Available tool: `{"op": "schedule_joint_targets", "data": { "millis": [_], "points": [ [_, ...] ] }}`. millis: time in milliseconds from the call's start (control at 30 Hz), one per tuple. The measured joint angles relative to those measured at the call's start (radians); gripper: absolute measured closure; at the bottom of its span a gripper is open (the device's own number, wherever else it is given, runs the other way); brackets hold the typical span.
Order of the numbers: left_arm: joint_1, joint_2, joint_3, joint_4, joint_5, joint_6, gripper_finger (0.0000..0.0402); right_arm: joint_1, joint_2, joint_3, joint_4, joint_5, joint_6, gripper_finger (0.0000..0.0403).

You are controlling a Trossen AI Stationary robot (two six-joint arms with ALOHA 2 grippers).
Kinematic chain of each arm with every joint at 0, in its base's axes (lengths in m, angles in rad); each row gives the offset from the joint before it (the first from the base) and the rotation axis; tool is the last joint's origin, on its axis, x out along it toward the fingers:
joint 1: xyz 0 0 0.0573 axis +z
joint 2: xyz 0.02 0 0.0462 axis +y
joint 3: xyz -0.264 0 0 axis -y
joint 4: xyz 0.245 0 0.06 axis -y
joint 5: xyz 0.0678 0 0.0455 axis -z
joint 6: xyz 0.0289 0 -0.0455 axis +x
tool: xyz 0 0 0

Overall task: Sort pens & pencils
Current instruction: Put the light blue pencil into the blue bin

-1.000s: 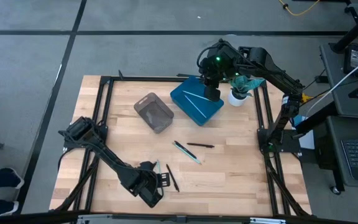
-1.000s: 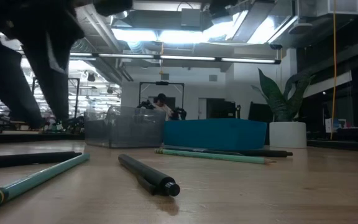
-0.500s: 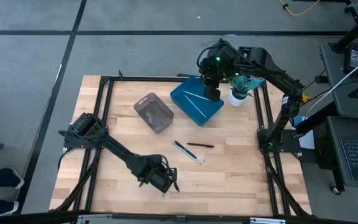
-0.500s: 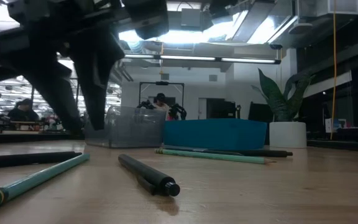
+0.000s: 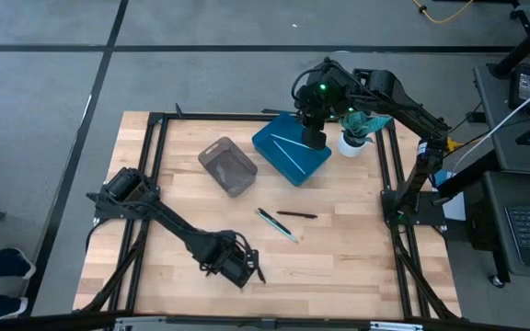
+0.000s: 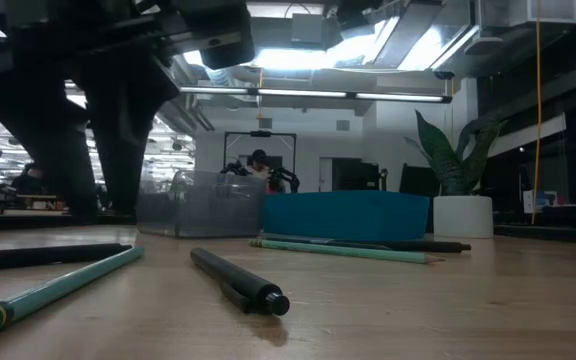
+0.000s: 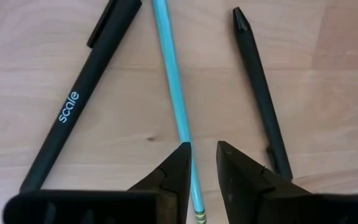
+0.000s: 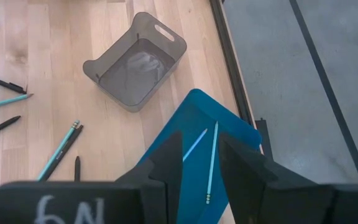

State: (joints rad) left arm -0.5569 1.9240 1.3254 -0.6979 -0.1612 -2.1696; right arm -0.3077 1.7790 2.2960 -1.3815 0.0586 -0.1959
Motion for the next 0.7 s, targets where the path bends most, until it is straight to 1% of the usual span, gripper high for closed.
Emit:
{"op": "schedule_joint_targets", "data": {
  "millis": [333, 467, 700],
  "points": [
    [0.009, 0.015, 0.000, -0.009, 0.002, -0.001, 0.0331, 0.000, 0.000, 0.000, 0.000, 0.000, 0.000, 0.0299],
    [0.012, 0.047, 0.000, 0.021, 0.061, -0.001, 0.0331, 0.000, 0.000, 0.000, 0.000, 0.000, 0.000, 0.0299],
    [0.015, 0.060, 0.000, 0.028, 0.064, -0.001, 0.0331, 0.000, 0.000, 0.000, 0.005, 0.000, 0.000, 0.0299]
  ]
}}
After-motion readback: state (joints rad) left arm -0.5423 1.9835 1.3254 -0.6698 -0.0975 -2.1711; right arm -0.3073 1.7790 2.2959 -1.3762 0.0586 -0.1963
